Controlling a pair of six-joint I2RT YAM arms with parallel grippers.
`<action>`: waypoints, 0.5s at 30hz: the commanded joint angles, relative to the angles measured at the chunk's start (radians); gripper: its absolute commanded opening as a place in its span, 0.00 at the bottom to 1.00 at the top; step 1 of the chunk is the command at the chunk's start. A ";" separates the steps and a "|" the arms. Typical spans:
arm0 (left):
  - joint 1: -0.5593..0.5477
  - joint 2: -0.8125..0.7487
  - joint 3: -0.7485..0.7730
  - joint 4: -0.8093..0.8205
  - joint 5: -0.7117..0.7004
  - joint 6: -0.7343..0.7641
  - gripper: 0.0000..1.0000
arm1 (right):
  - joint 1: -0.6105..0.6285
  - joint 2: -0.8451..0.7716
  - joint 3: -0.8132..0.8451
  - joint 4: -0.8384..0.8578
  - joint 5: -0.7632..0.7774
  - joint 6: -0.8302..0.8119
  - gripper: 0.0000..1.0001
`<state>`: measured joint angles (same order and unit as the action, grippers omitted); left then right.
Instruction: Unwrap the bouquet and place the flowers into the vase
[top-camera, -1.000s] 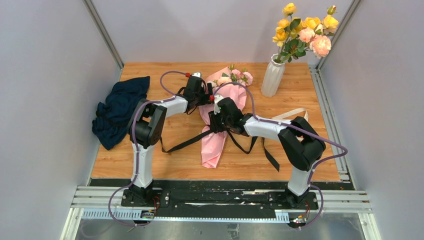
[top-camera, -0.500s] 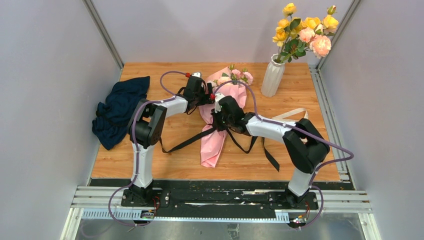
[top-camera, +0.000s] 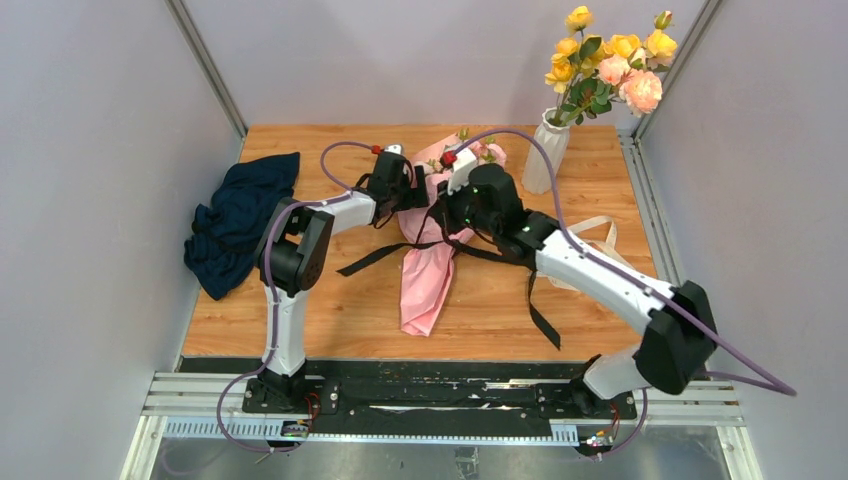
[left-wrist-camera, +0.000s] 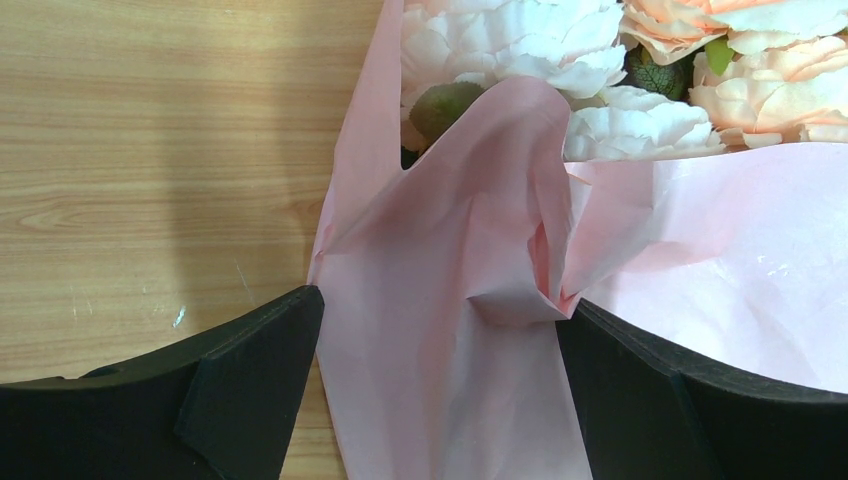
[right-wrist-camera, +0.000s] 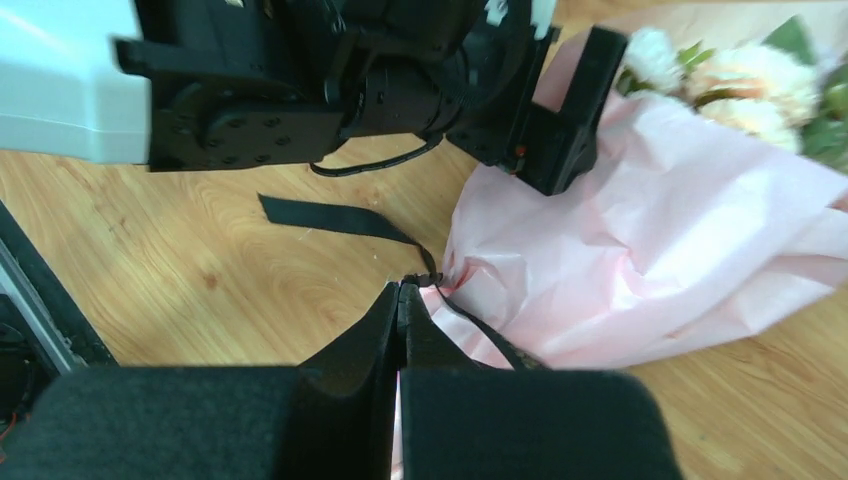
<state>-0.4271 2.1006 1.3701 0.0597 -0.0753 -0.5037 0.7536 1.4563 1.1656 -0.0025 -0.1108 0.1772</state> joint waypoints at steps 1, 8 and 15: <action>0.007 0.066 -0.018 -0.143 -0.034 0.017 1.00 | 0.001 -0.129 0.078 -0.105 0.098 -0.056 0.00; 0.007 0.038 -0.050 -0.134 -0.040 0.018 1.00 | -0.244 -0.271 0.452 -0.421 0.058 -0.078 0.00; 0.007 -0.055 -0.075 -0.152 -0.103 0.047 1.00 | -0.512 -0.336 0.720 -0.610 0.086 -0.144 0.00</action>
<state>-0.4278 2.0789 1.3464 0.0479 -0.1032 -0.4889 0.3149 1.1511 1.8057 -0.4374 -0.0608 0.1001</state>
